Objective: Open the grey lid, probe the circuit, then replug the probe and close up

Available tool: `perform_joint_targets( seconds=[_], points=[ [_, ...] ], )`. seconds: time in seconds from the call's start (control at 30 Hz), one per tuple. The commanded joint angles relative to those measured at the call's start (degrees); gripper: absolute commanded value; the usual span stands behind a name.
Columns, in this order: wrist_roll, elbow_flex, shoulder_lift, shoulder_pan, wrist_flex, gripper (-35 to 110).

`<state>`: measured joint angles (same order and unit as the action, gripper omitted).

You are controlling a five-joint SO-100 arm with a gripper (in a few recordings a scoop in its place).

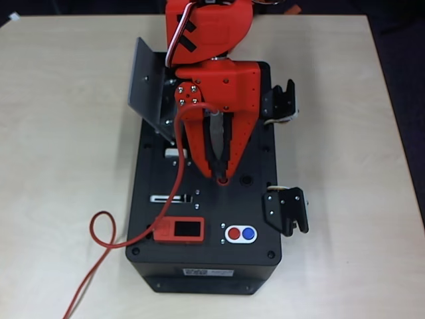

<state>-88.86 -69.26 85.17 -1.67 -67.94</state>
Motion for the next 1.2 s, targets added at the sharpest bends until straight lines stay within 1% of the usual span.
perform_joint_targets(
  seconds=[0.0, 0.13, 0.33, 0.57, 0.7, 0.93, 1.17],
  points=[
    [0.62, 2.99, -0.18, 3.6, -1.85, 0],
    [2.46, 3.6, 0.09, 3.96, -3.78, 0],
    [6.15, 8.0, 0.26, 4.92, -9.58, 0],
    [9.49, 11.6, 1.32, 5.98, -13.1, 0],
    [9.76, 16.44, 0.35, 6.06, -16.0, 0],
    [9.93, 19.34, -0.44, 6.06, -16.88, 0],
    [10.02, 26.72, -3.87, 5.89, -20.13, 0]
  ],
)
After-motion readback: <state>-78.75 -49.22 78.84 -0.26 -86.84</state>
